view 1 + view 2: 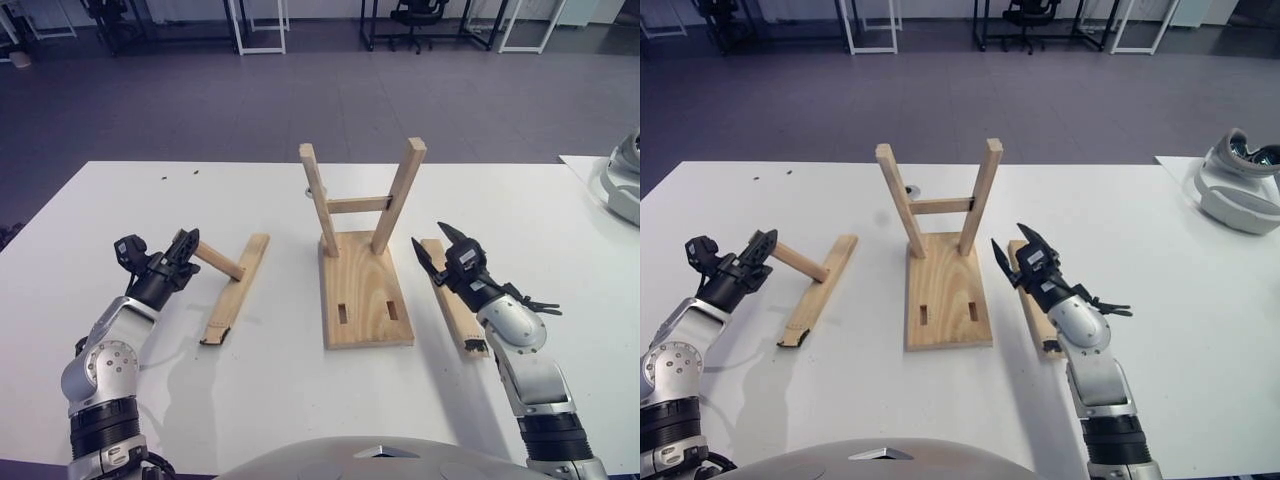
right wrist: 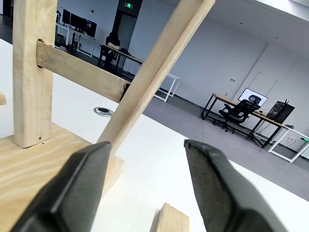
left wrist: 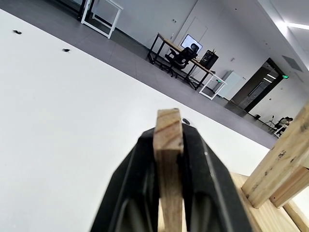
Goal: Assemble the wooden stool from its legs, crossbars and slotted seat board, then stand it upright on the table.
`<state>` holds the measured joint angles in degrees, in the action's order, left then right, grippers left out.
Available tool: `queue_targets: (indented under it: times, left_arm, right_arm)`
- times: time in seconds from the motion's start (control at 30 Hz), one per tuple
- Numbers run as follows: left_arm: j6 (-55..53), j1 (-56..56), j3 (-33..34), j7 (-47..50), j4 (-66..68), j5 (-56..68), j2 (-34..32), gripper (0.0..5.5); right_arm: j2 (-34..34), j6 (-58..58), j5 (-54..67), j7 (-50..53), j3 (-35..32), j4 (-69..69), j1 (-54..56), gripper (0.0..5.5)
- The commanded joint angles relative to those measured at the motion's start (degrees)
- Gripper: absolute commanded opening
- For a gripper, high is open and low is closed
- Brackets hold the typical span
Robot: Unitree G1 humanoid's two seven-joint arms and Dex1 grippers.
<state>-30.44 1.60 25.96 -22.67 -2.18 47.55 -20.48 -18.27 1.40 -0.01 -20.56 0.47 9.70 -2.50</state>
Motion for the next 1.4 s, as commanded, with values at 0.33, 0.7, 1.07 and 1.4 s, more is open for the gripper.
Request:
queue_targets:
  times: [0.33,0.7,1.07,1.4]
  left_arm:
    - [-3.40,-5.44,-10.13,2.45,5.60,-14.09,-5.89,0.40]
    - [6.89,-10.04,-20.82,8.83,15.78,-25.75,-8.52,0.40]
    - [18.55,-5.70,-18.57,4.80,12.37,-20.91,-5.25,1.00]
    - [0.94,-6.26,-14.45,-0.84,2.20,-19.51,-13.41,2.87]
  right_arm:
    - [-0.62,-1.34,-2.34,1.20,0.77,1.31,0.74,2.83]
    - [-1.64,-0.54,-6.40,2.14,0.83,1.53,1.82,2.83]
    - [-1.50,-0.95,-7.46,2.75,1.26,1.46,2.99,2.83]
    - [0.33,-1.78,-10.05,6.66,2.55,1.91,0.62,2.83]
